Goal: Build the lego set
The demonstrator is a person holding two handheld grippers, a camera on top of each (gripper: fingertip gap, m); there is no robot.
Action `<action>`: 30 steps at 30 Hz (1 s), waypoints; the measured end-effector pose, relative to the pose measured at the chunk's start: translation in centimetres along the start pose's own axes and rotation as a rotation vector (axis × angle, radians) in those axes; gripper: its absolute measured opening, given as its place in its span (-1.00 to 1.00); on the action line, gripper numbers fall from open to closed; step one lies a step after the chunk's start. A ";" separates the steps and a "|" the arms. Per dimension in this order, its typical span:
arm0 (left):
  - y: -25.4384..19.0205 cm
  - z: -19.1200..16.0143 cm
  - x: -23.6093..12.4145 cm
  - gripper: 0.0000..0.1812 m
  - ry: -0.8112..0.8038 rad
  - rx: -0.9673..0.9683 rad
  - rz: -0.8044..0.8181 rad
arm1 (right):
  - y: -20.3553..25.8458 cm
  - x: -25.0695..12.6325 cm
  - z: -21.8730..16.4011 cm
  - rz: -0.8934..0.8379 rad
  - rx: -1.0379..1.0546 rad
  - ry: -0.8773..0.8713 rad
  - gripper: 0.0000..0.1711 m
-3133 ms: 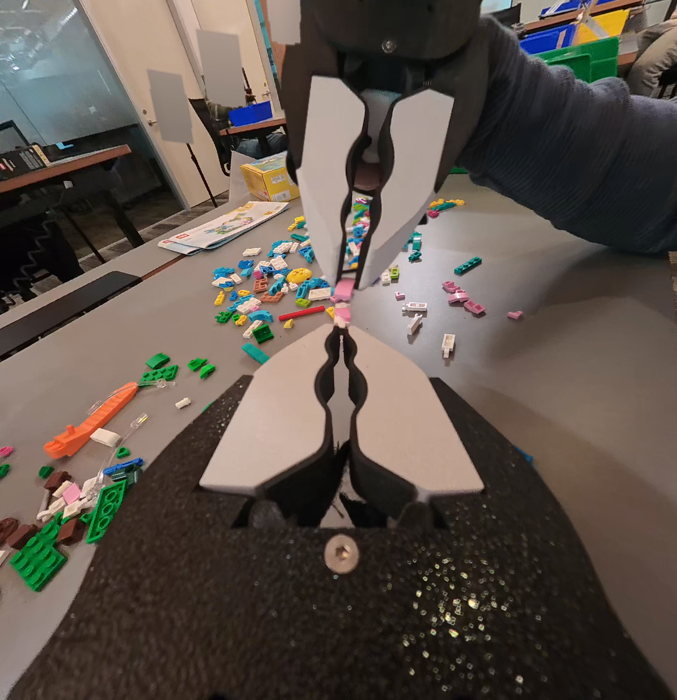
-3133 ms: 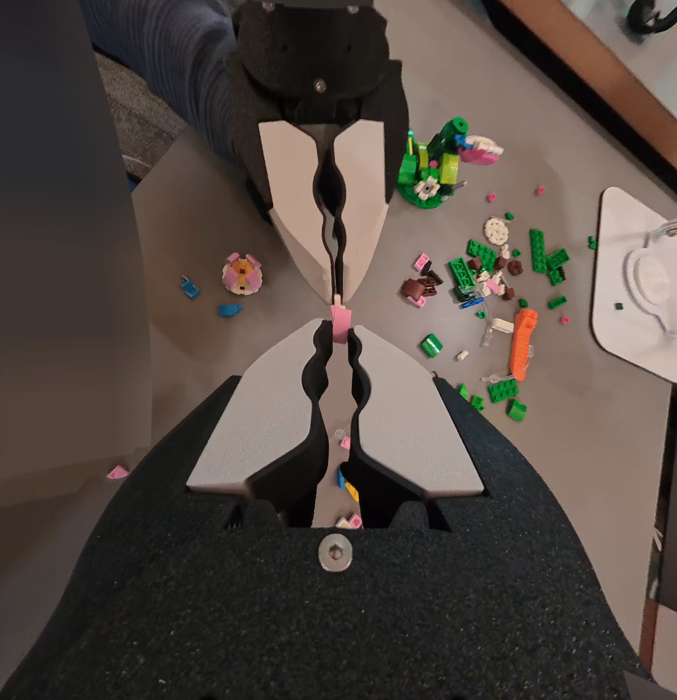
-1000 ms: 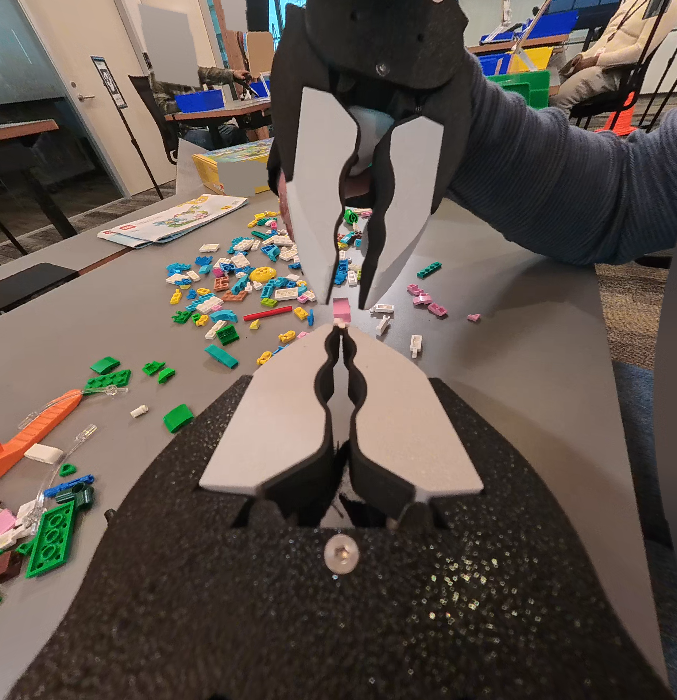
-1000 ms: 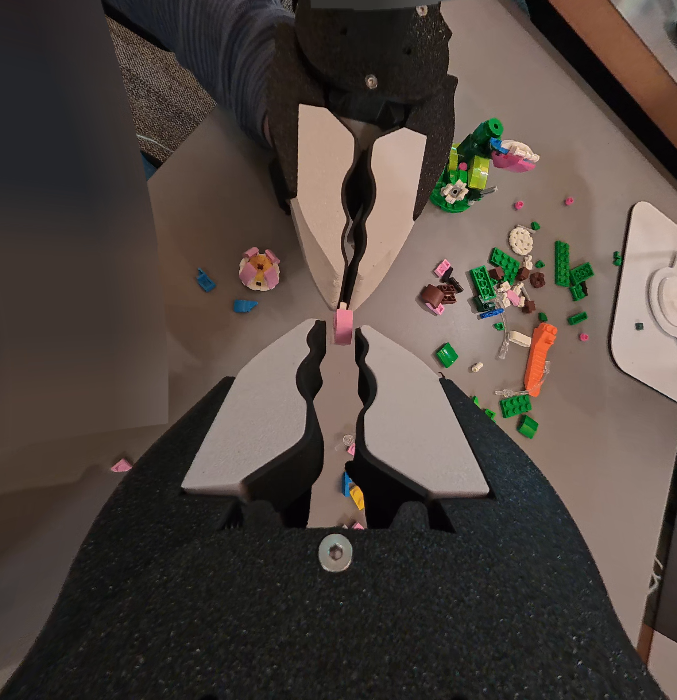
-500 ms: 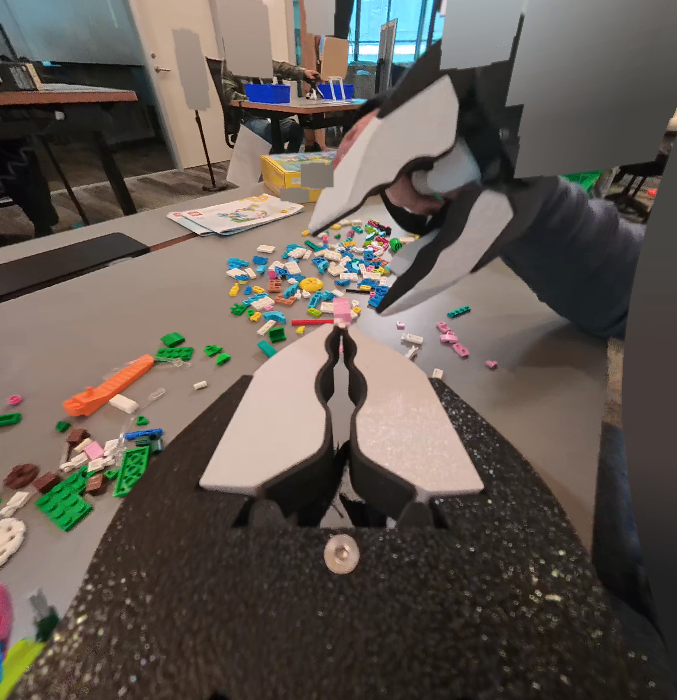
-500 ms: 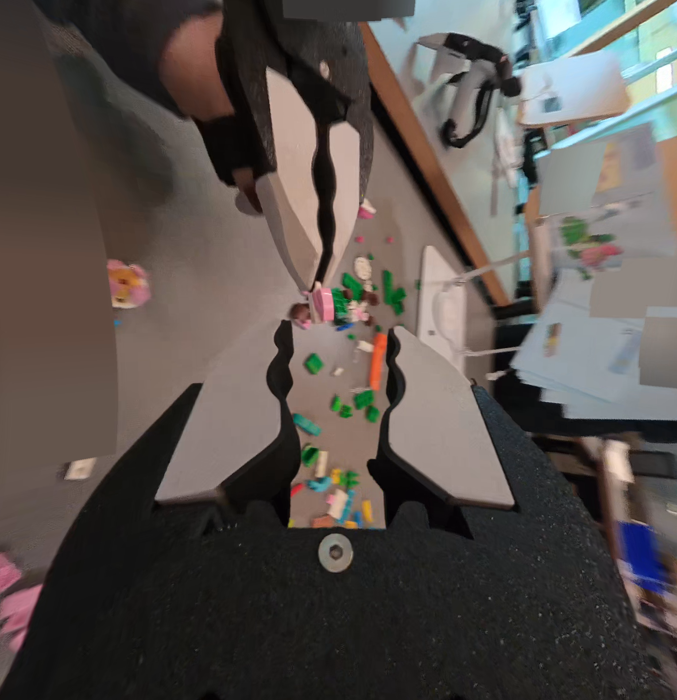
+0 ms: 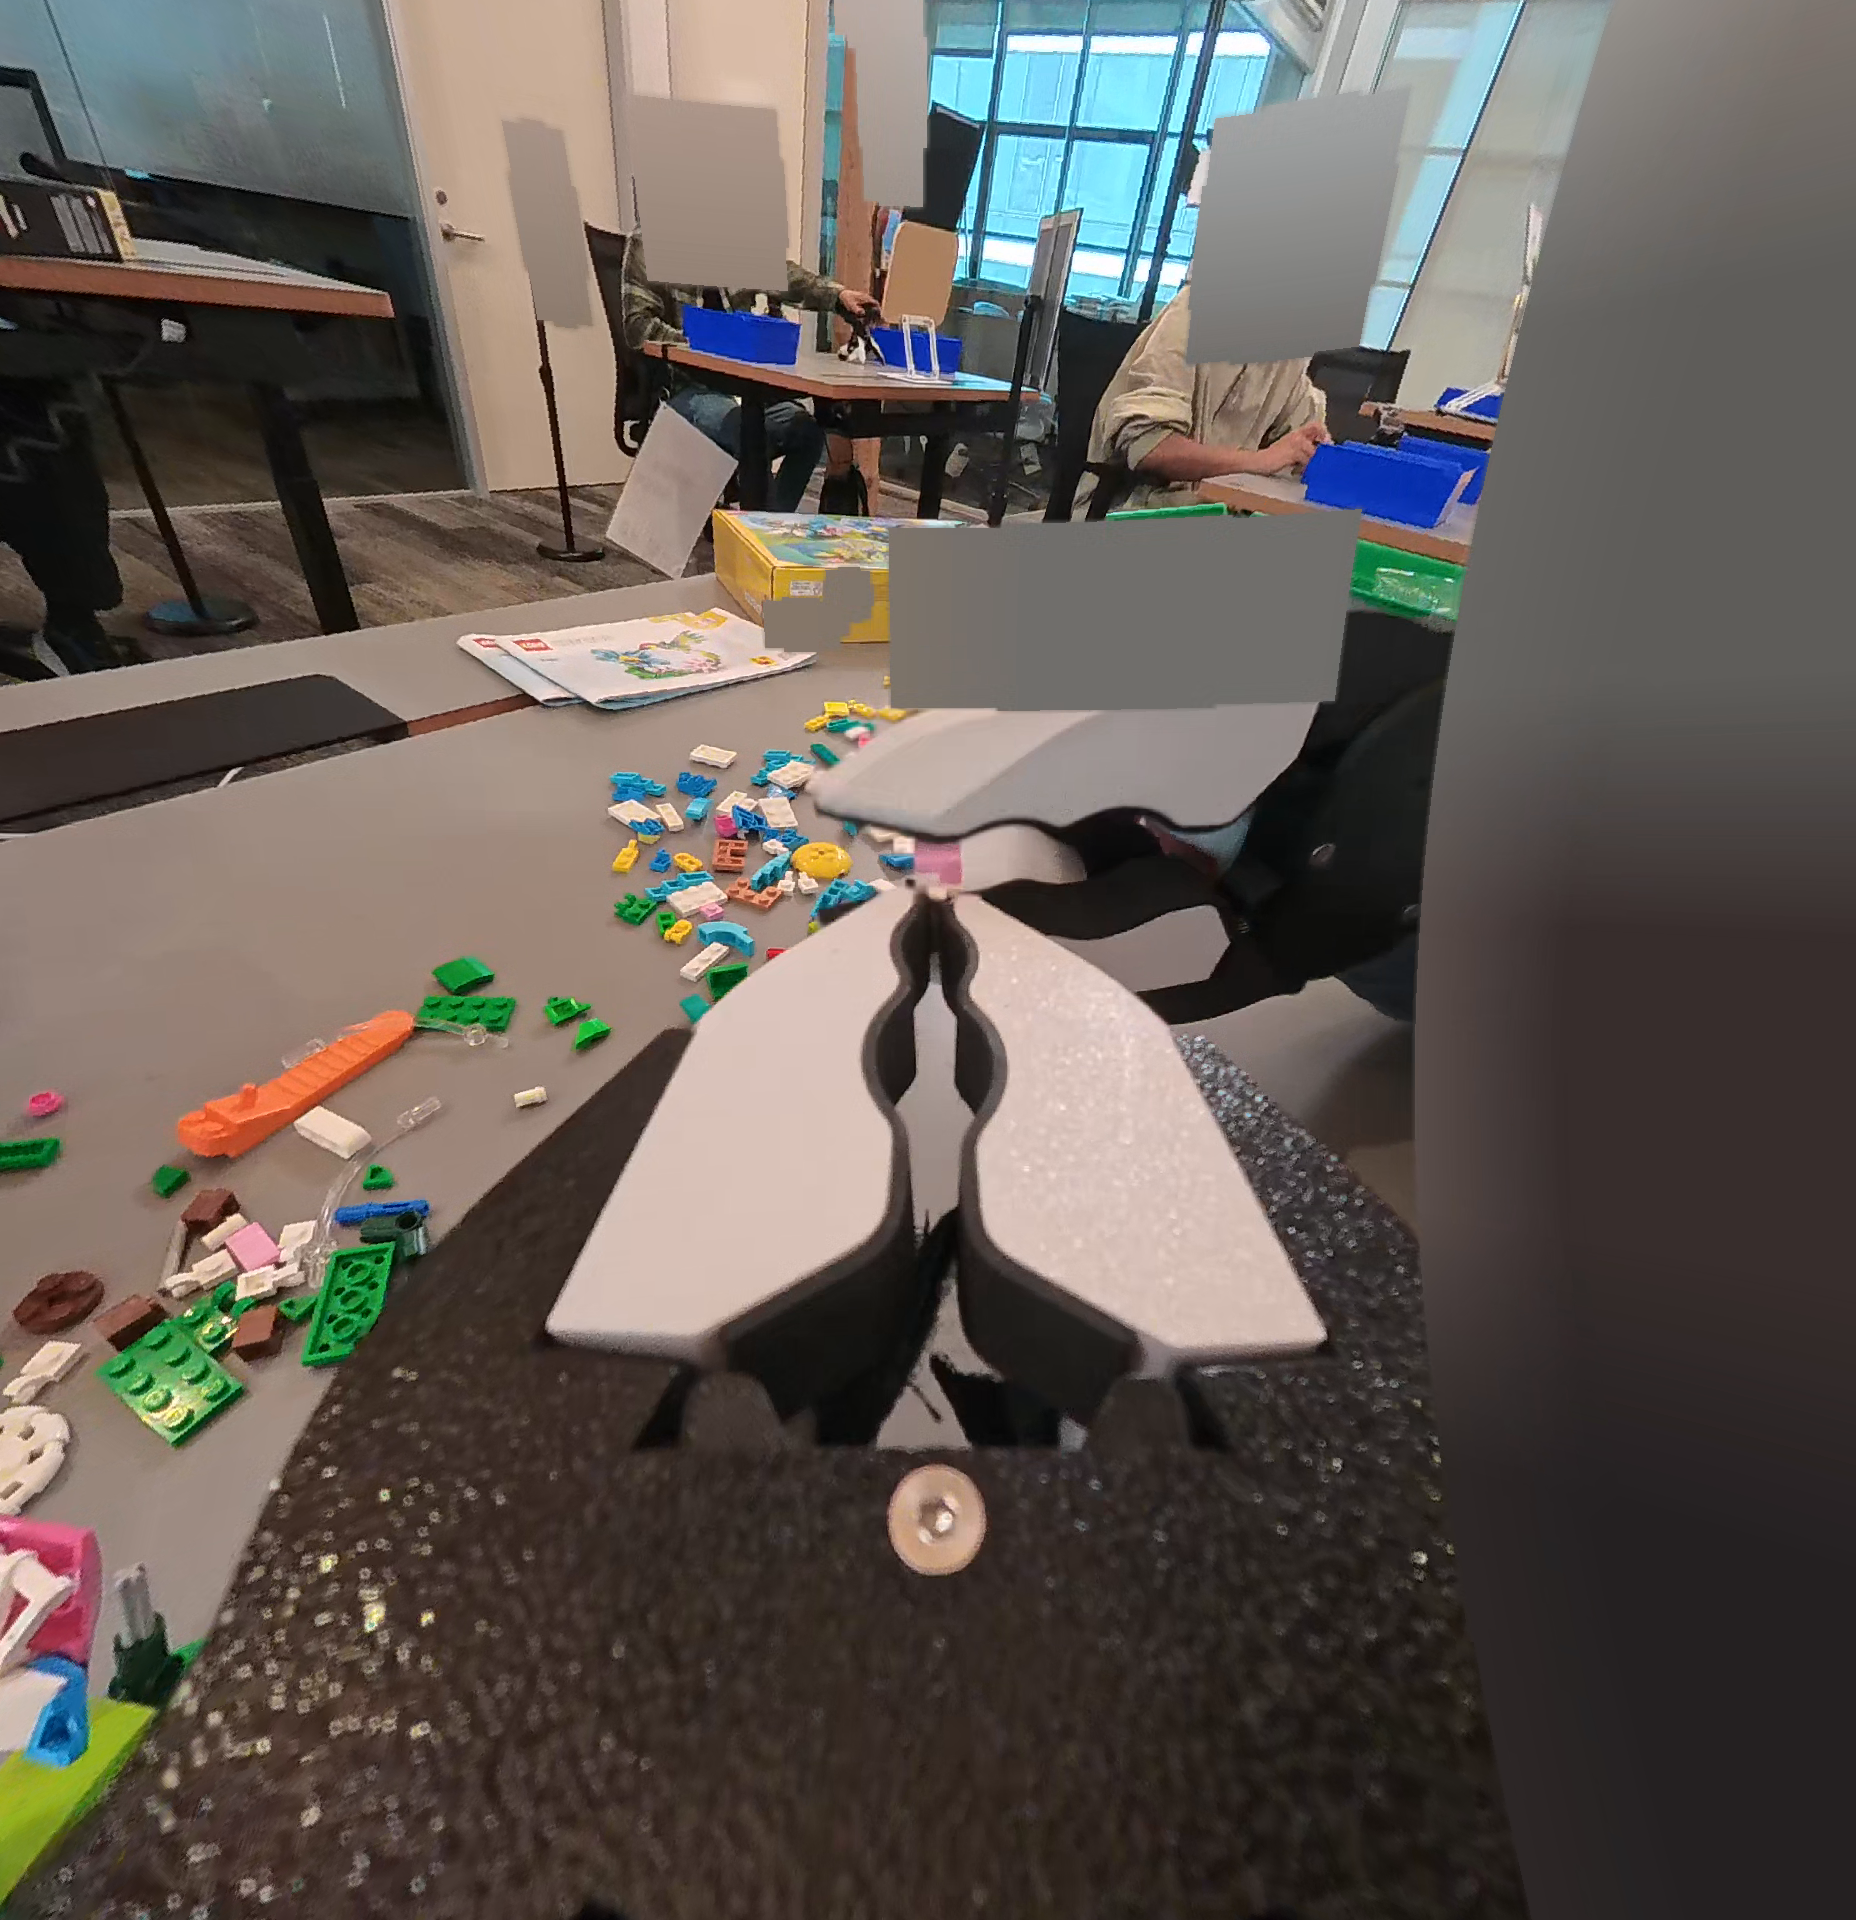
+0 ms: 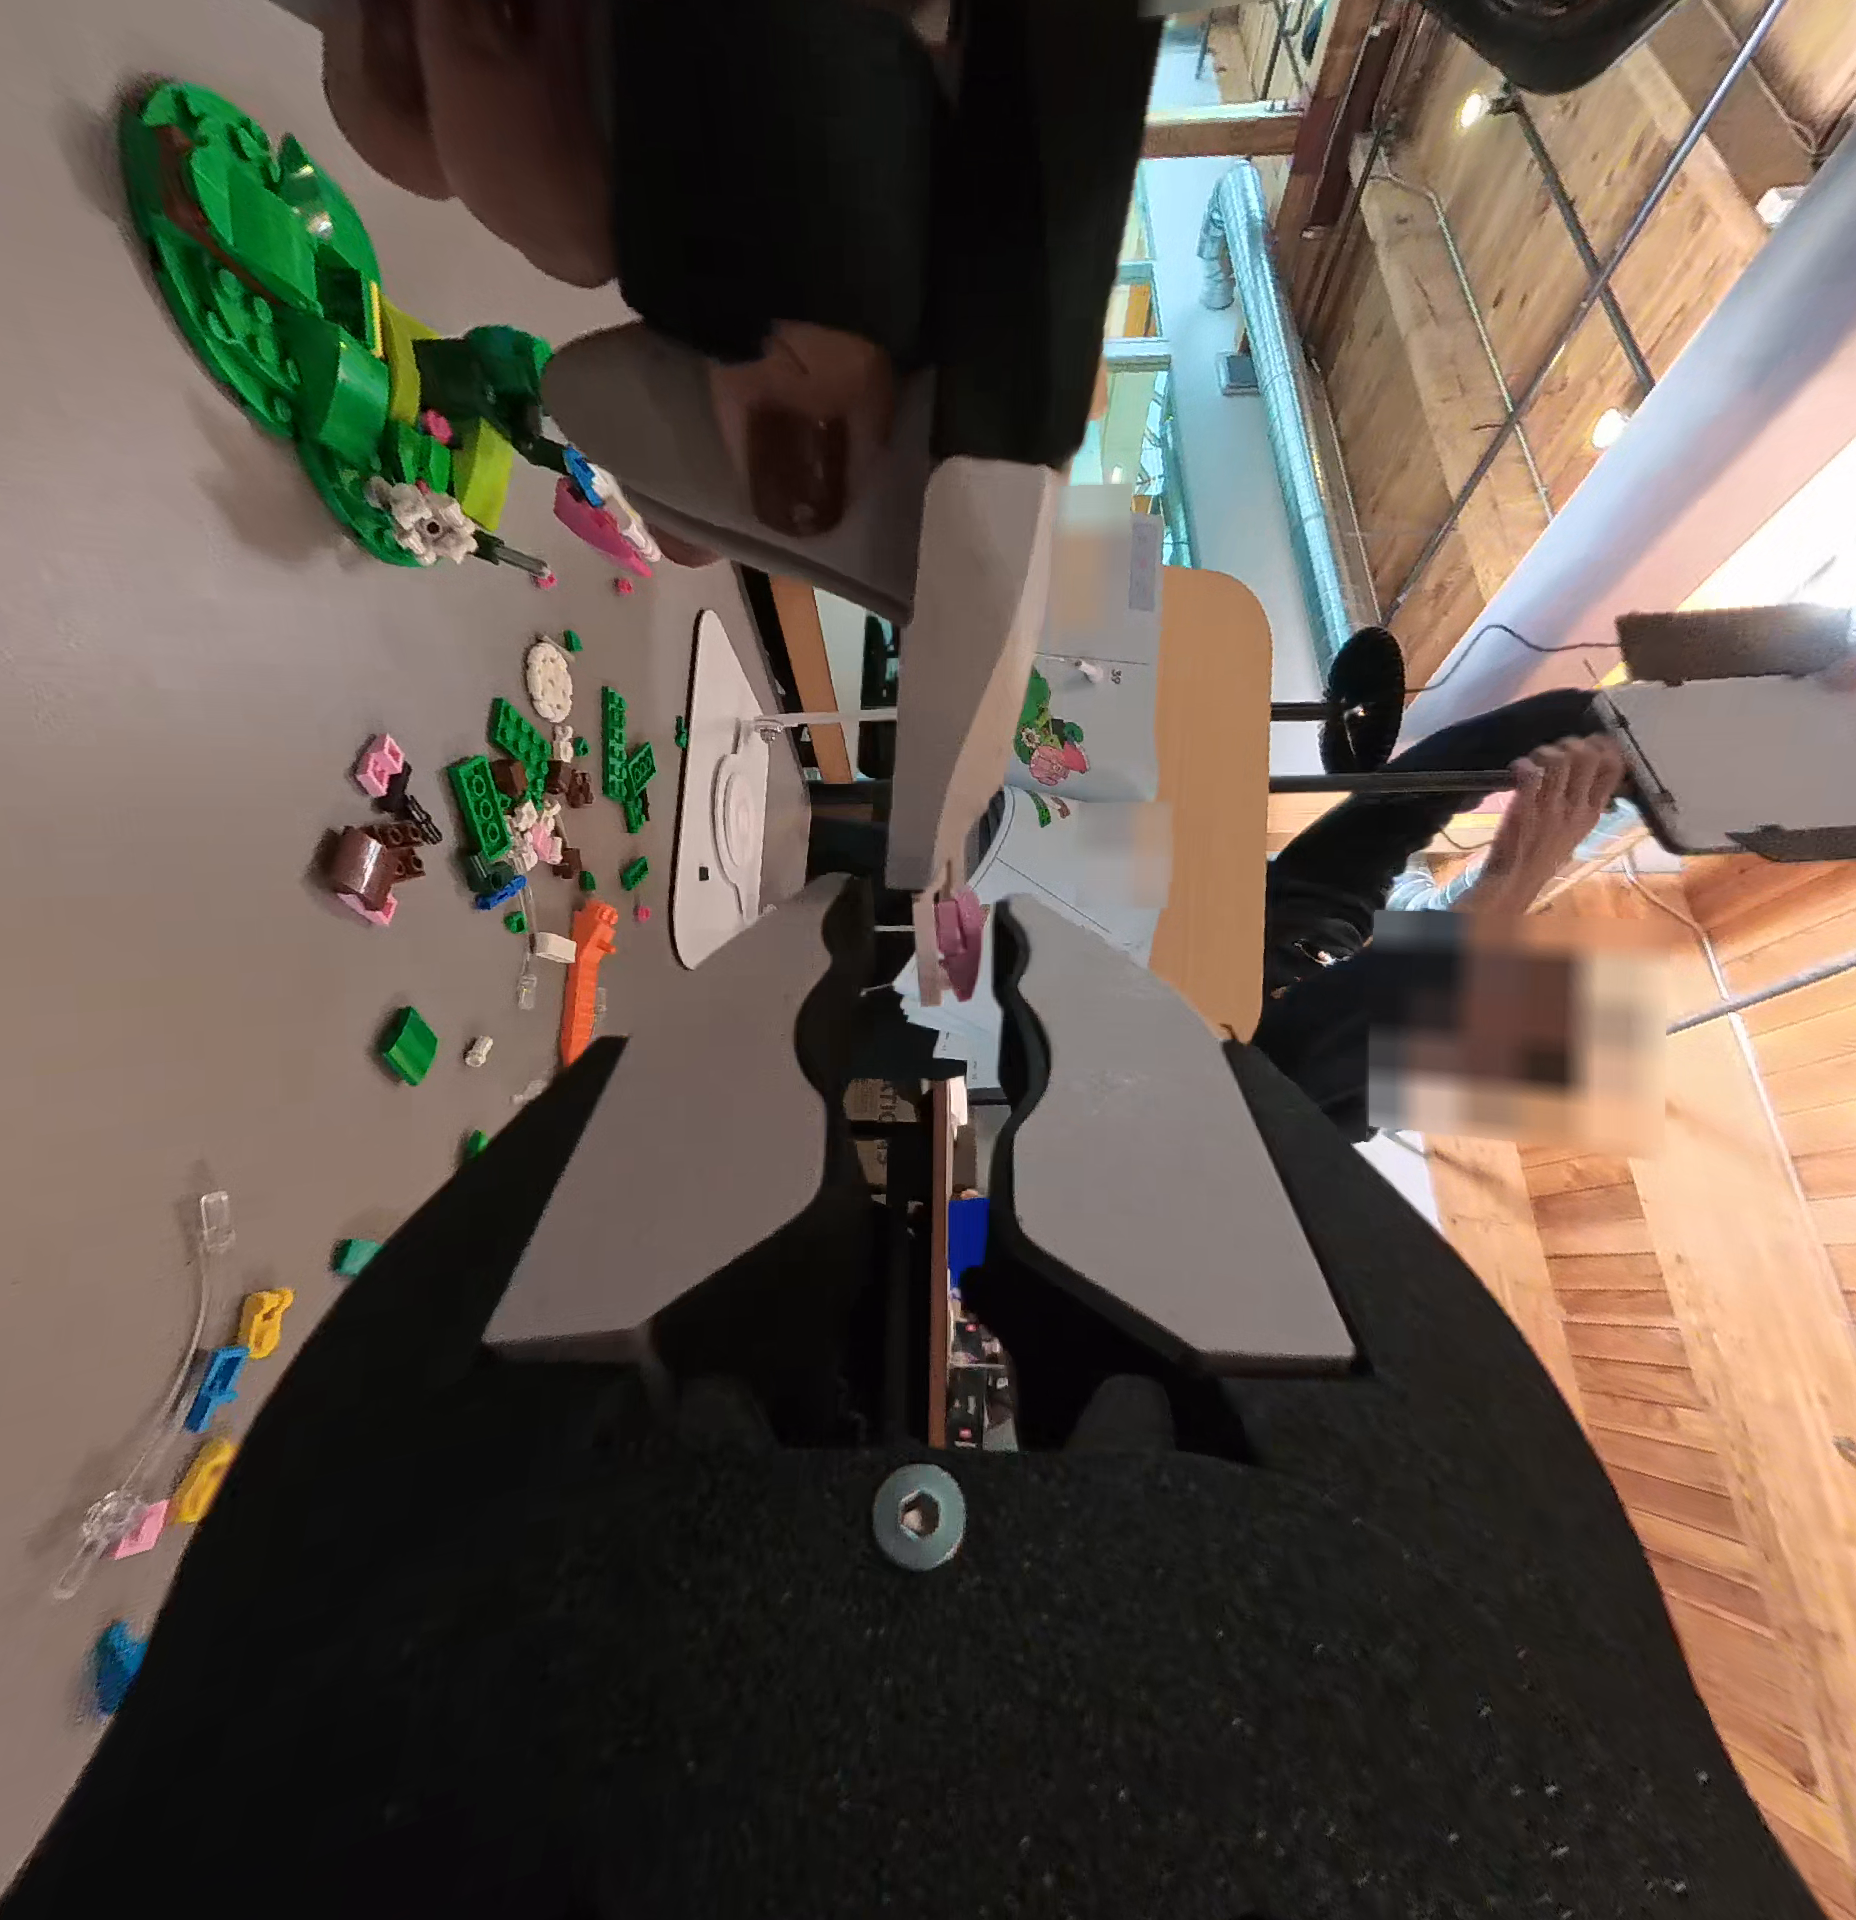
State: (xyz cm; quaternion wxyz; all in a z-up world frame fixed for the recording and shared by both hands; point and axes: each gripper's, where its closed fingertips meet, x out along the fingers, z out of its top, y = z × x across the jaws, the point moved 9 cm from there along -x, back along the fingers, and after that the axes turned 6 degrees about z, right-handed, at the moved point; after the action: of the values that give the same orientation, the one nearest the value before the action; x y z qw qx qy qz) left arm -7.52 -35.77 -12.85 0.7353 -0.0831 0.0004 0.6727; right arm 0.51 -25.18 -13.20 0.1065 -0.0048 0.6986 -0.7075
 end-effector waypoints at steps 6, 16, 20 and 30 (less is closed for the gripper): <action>-0.1 0.1 0.0 -0.99 -0.019 -0.035 -0.006 | -0.3 -0.1 0.2 -0.007 0.030 0.039 -0.89; -0.3 0.4 -0.3 -0.99 -0.076 -0.046 0.004 | -0.5 -0.2 0.5 -0.102 -0.004 0.069 -0.89; -0.2 0.3 -0.2 -0.99 -0.105 -0.109 -0.008 | -0.4 -0.1 0.6 -0.157 -0.039 0.084 -0.88; 0.4 -0.4 0.1 -0.99 -0.184 -0.273 -0.053 | -0.2 0.2 0.7 -0.209 -0.066 0.135 -0.88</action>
State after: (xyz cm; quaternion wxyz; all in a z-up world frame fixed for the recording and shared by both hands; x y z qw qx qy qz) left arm -7.85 -35.74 -13.34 0.7317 -0.1203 -0.1605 0.6515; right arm 0.40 -25.95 -12.97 -0.0152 -0.0336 0.7228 -0.6900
